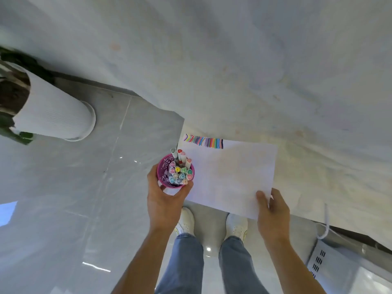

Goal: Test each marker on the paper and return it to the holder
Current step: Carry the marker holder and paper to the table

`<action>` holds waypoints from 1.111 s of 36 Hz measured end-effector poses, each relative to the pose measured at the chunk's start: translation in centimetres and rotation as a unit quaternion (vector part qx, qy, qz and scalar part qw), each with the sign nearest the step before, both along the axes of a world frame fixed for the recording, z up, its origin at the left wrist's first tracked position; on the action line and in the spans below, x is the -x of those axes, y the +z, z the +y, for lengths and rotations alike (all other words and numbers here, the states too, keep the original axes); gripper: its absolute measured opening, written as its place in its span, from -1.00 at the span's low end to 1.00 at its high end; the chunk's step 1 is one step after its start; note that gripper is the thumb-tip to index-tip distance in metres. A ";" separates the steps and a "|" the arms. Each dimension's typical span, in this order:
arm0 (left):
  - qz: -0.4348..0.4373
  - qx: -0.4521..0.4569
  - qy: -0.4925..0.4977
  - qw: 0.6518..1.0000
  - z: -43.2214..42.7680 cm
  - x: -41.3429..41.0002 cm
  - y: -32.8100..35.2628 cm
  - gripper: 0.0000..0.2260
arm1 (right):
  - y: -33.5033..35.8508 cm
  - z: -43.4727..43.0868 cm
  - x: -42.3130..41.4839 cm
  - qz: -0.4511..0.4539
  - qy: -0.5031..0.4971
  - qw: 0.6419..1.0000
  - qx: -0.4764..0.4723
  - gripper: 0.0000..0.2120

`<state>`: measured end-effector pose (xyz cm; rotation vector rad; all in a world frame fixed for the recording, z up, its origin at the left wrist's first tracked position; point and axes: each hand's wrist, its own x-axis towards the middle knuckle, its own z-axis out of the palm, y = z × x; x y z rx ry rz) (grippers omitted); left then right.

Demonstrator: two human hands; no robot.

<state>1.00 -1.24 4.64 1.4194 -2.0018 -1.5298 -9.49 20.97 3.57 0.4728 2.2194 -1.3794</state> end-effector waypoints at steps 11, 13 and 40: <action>0.019 -0.002 0.116 0.993 -0.4 -6.2 12.5 -0.29 | 12.5 -1.9 1.9 0.014 0.172 0.984 0.033 -0.87; 0.025 0.004 0.138 0.990 -0.5 -7.6 14.8 -0.29 | 14.6 -2.8 2.2 0.010 0.204 0.978 0.044 -0.87; 0.095 0.058 0.459 0.881 -1.9 -39.2 30.1 -0.25 | 30.3 -22.8 -17.6 0.013 0.491 0.868 0.077 -0.91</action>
